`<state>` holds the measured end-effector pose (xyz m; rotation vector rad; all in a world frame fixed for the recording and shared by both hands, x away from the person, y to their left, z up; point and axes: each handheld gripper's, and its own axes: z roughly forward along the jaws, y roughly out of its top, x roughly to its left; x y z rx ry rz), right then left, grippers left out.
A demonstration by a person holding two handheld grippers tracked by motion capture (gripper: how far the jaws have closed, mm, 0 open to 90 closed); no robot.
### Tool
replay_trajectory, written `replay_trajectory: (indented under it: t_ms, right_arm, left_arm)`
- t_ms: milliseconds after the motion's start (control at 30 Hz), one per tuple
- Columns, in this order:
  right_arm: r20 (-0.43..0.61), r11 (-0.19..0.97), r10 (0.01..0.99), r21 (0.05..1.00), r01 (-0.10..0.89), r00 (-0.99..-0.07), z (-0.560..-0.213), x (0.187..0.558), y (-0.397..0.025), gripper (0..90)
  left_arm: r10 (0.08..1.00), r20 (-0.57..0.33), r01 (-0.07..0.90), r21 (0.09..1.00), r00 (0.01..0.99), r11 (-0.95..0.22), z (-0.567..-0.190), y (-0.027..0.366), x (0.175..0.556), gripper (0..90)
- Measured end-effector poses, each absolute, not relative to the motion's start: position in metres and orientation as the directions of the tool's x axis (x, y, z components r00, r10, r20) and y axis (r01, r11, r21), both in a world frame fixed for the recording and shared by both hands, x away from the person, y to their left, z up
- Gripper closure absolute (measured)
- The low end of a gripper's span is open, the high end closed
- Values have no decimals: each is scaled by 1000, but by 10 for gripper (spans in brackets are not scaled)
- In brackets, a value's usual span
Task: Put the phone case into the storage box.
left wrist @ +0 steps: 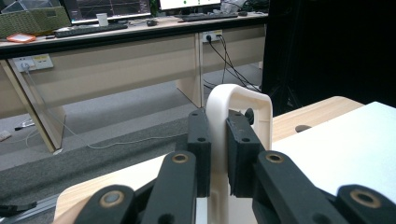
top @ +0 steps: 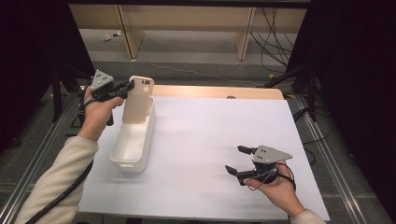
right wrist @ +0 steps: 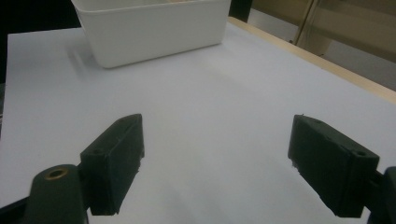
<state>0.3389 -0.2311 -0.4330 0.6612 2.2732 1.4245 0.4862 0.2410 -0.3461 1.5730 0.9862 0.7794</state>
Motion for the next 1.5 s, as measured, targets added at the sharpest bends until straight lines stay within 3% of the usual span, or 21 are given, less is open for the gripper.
replay_trajectory:
  t_ms: [667,700,767,1500]
  right_arm:
    - [-69,380,568,906,187,-820,-434,339,-231,197]
    - [-69,380,567,906,186,-821,-434,339,-231,197]
    - [-69,379,568,907,186,-820,-433,339,-231,197]
    - [-70,371,571,911,181,-818,-435,339,-230,197]
  left_arm:
    - [900,-10,205,975,435,-88,-352,239,496,815]
    - [900,2,196,976,435,-97,-352,240,497,815]
    - [879,133,136,967,459,-217,-349,247,503,814]
    - [887,114,160,966,448,-204,-354,245,513,814]
